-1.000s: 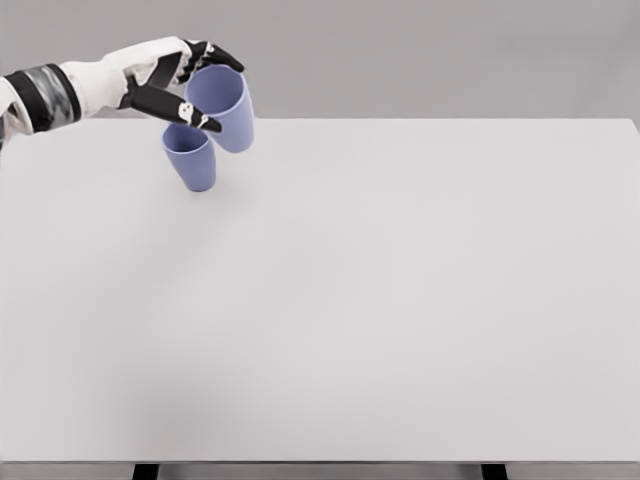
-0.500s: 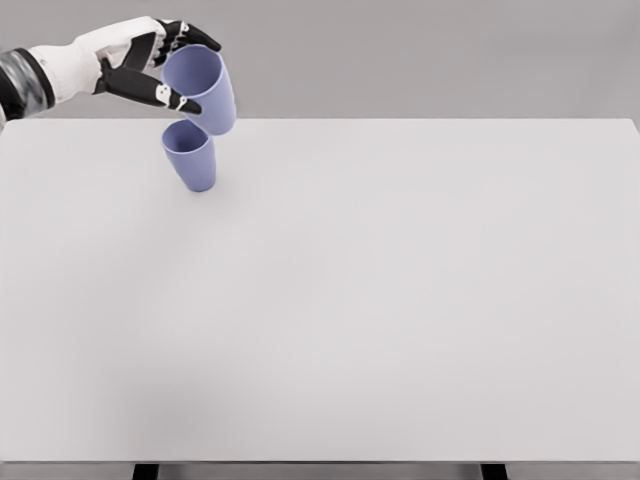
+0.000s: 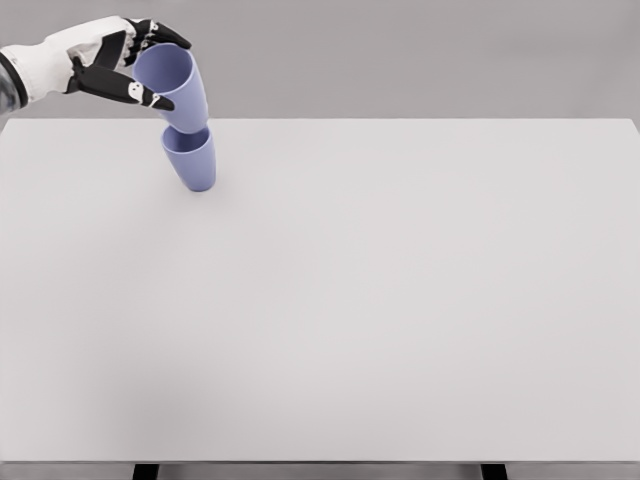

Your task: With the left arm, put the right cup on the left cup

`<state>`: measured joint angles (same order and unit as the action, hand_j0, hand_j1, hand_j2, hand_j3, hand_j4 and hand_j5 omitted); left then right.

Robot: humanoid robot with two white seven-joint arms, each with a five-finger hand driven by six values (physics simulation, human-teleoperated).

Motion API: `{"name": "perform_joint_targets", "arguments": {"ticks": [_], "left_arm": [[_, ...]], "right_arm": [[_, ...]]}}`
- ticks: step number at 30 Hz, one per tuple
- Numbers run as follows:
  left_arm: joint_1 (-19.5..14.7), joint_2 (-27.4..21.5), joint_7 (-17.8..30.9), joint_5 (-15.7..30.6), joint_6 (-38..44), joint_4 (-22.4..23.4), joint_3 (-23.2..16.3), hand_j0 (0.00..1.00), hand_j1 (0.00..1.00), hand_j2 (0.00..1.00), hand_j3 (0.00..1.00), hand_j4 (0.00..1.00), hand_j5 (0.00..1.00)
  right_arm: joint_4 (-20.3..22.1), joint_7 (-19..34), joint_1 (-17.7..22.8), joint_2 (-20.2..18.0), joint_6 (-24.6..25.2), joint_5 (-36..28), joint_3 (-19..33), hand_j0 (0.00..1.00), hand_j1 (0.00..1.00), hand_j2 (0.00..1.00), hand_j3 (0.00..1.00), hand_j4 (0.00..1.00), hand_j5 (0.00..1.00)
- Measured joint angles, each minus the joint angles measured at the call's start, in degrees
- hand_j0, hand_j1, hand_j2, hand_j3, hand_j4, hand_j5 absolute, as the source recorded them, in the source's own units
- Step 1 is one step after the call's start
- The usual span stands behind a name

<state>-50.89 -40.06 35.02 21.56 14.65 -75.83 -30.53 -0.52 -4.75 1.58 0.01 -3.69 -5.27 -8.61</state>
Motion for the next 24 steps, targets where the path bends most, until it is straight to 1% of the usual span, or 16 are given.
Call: {"name": "perform_joint_targets", "arguments": {"ticks": [15, 24], "left_arm": [[0.88, 0.11, 0.0, -0.14, 0.0, 0.81, -0.66, 0.65, 0.65, 0.65, 0.65, 0.65, 0.65], [0.79, 0.12, 0.0, -0.24, 0.0, 1.99, -0.71, 0.65, 0.65, 0.65, 0.65, 0.65, 0.65]], "right_arm": [[0.0, 0.0, 0.0, 0.0, 0.0, 0.0, 0.0, 1.0, 1.0, 1.0, 1.0, 1.0, 1.0], [0.0, 0.0, 0.0, 0.0, 0.0, 0.0, 0.0, 1.0, 1.0, 1.0, 1.0, 1.0, 1.0]]}}
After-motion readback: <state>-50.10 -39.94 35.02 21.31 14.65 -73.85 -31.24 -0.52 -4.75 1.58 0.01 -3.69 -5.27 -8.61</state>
